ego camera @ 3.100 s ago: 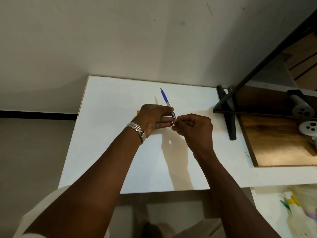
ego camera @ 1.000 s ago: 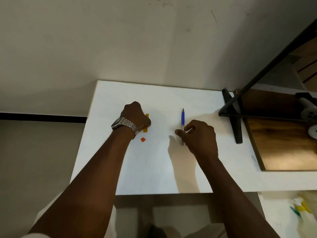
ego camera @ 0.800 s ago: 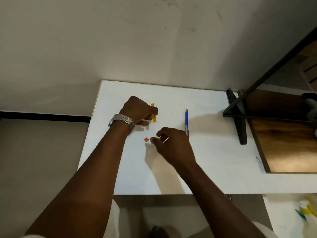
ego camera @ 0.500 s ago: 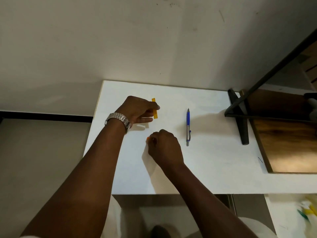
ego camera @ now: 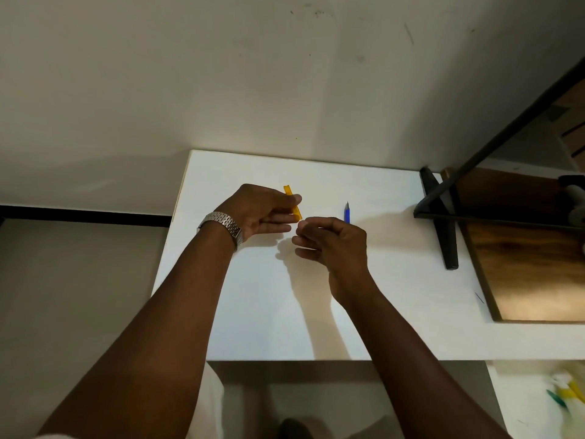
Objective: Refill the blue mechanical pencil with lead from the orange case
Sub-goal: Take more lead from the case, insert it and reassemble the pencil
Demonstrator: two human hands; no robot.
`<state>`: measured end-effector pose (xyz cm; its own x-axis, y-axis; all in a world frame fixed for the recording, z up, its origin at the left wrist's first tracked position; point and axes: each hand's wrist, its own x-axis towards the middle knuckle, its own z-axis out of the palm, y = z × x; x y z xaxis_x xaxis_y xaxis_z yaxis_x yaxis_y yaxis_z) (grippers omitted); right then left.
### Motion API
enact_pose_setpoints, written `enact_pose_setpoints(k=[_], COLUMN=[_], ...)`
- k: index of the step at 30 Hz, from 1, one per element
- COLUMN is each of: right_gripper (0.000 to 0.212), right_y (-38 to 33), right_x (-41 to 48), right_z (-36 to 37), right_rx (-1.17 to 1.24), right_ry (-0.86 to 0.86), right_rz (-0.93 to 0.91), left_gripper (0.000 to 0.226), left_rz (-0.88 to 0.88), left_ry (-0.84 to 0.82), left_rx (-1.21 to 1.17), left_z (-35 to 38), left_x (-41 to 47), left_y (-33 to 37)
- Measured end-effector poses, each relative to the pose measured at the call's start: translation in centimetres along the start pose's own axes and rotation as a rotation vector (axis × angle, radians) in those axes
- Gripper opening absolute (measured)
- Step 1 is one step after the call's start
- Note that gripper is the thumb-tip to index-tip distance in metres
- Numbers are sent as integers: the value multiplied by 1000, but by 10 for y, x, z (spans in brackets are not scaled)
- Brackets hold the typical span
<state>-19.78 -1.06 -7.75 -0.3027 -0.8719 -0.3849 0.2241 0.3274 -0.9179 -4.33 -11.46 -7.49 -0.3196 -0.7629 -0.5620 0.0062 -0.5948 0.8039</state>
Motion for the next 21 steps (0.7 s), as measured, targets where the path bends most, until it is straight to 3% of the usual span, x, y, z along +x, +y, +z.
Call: enact_pose_setpoints(k=[21], right_gripper=[8], right_y=[4], right_x=[-2], right_z=[1], right_rx=[3], right_ry=[81], right_rz=[-67], left_gripper=[33], left_rz=[35], left_ry=[-22], left_rx=[-18], left_z=[7], left_x=[3], left_y=[-3])
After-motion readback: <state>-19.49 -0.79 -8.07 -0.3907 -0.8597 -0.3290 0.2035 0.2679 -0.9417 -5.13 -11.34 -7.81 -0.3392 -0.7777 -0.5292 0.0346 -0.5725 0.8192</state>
